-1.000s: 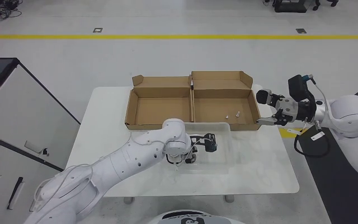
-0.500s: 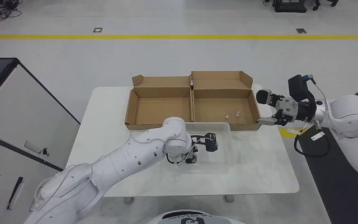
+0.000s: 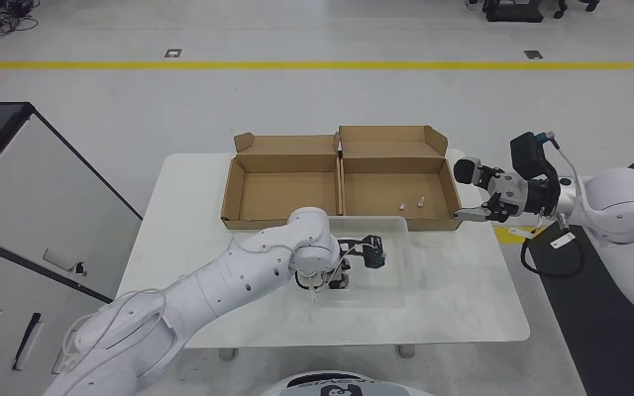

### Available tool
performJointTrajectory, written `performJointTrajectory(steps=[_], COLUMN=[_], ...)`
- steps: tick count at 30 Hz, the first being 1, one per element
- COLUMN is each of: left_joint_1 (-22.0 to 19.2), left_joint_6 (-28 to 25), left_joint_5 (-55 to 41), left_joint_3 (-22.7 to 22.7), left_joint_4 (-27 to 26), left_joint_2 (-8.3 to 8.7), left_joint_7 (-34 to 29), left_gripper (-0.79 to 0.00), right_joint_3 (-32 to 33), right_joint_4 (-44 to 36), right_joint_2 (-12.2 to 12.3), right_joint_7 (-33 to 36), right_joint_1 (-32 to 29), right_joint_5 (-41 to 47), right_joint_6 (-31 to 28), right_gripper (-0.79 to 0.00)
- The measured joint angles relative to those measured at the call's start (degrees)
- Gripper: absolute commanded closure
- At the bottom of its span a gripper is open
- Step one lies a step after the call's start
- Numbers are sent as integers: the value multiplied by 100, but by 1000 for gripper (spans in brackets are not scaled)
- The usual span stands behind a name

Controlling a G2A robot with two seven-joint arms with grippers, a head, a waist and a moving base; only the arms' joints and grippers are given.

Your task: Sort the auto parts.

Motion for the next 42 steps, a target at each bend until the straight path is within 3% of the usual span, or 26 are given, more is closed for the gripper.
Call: performJointTrajectory(steps=[2, 3, 4, 14, 22, 32, 42], left_joint_1=[5, 7, 8, -5, -62, 109, 524], left_joint_6=[5, 7, 8, 6, -24, 9, -432], left_joint_5=[-1, 3, 7, 85, -78, -274, -627], left_joint_3=[8, 12, 14, -38, -417, -1043, -2134], left_joint_4=[11, 16, 20, -5, -424, -1362, -2311], left_joint_2=[-4, -7, -9, -1, 147, 583, 1252], left_joint_7=[-7, -9, -8, 40, -169, -240, 197], left_gripper=[-209, -129, 0, 0, 0, 0, 0], right_joint_3=[0, 0, 0, 0, 0, 0, 0], right_joint_4=[0, 0, 0, 0, 0, 0, 0], right_joint_2=[0, 0, 0, 0, 0, 0, 0], right_joint_7=[0, 0, 0, 0, 0, 0, 0], right_joint_1=[0, 0, 0, 0, 0, 0, 0], right_joint_5=[0, 0, 0, 0, 0, 0, 0], right_joint_6=[0, 0, 0, 0, 0, 0, 0], right_gripper=[-785, -785, -785, -785, -785, -785, -785])
